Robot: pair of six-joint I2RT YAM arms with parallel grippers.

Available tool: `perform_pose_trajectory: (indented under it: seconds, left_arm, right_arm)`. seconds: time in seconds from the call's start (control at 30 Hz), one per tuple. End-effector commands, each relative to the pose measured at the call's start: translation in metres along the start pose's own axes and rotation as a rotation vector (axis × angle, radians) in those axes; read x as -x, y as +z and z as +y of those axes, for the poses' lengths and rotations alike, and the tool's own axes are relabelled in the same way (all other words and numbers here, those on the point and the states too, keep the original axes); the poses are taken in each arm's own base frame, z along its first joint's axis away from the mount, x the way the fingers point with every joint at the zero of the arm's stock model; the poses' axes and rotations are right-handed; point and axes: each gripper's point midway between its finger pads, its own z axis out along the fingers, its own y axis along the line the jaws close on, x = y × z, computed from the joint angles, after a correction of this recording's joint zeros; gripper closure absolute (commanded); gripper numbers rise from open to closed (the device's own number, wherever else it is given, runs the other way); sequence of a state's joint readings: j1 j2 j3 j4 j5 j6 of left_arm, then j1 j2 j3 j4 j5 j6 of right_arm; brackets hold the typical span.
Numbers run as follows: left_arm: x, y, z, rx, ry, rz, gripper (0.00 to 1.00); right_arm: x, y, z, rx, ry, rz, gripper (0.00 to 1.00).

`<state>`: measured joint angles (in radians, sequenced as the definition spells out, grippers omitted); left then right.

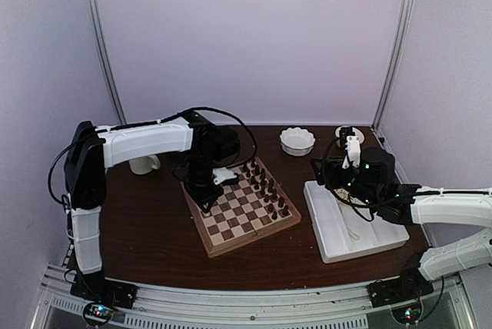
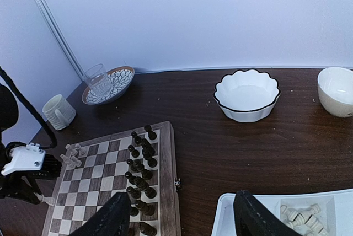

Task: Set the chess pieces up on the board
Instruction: Place the queen at d1.

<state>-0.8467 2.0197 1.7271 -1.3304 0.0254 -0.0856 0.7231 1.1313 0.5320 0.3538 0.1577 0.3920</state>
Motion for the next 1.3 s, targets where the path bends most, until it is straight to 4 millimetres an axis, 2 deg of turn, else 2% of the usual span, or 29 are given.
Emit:
perform_pose_trajectory:
  seconds: [0.0,0.63,0.7,0.87,1.0,1.17,1.27]
  left_arm:
    - [0.001,0.001,0.015,0.042,0.004,0.027,1.0]
    - [0.011,0.02,0.02,0.029,0.003,0.051,1.0]
    - [0.01,0.02,0.02,0.025,0.001,0.055,0.95]
    - [0.009,0.021,0.019,0.022,-0.003,0.057,0.72]
    - [0.009,0.015,0.025,0.058,-0.026,0.043,0.62]
    - [0.012,-0.012,0.027,0.073,-0.058,-0.043,0.5]
    - [0.014,-0.036,0.027,0.083,-0.084,-0.141,0.37]
  right_arm:
    - [0.004,-0.004,-0.002,-0.005,0.006,-0.023,0.33]
    - [0.003,-0.003,-0.001,0.002,0.015,-0.019,0.33]
    - [0.003,-0.003,-0.001,0.002,0.016,-0.019,0.34]
    - [0.003,-0.003,0.0,0.006,0.016,-0.016,0.34]
    - [0.002,-0.003,0.001,0.01,0.015,-0.013,0.34]
    - [0.001,-0.003,0.001,0.009,0.014,-0.012,0.34]
    - [0.003,-0.003,0.001,0.012,0.014,-0.014,0.34]
